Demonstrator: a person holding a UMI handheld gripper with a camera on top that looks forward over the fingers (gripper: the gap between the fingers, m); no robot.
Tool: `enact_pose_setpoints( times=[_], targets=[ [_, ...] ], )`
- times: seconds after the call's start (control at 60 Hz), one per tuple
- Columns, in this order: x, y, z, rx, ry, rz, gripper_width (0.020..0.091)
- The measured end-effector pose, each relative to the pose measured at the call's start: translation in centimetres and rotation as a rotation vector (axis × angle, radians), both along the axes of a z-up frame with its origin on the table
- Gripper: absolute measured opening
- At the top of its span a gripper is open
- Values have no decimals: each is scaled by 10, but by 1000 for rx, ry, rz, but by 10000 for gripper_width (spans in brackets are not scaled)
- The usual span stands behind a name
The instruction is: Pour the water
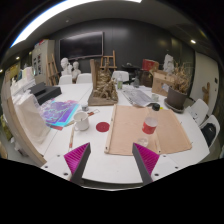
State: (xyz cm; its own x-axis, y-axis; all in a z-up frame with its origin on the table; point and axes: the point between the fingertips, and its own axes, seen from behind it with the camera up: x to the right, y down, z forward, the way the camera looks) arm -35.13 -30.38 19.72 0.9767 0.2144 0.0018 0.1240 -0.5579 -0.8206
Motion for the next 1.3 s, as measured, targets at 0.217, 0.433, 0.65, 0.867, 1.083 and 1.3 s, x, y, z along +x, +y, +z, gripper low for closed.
enact_pose_setpoints(
  times=[0.217, 0.433, 0.65, 0.867, 1.083, 1.3],
  targets=[
    [88, 40, -36, 36, -16, -131, 858],
    [140, 115, -81, 135, -32, -208, 860],
    [145, 191, -124, 220, 7, -249, 851],
    [144, 220, -134, 287, -12, -285, 446],
    [137, 222, -130, 300, -53, -255, 236],
    [143, 228, -93, 320, -234, -249, 235]
  ],
)
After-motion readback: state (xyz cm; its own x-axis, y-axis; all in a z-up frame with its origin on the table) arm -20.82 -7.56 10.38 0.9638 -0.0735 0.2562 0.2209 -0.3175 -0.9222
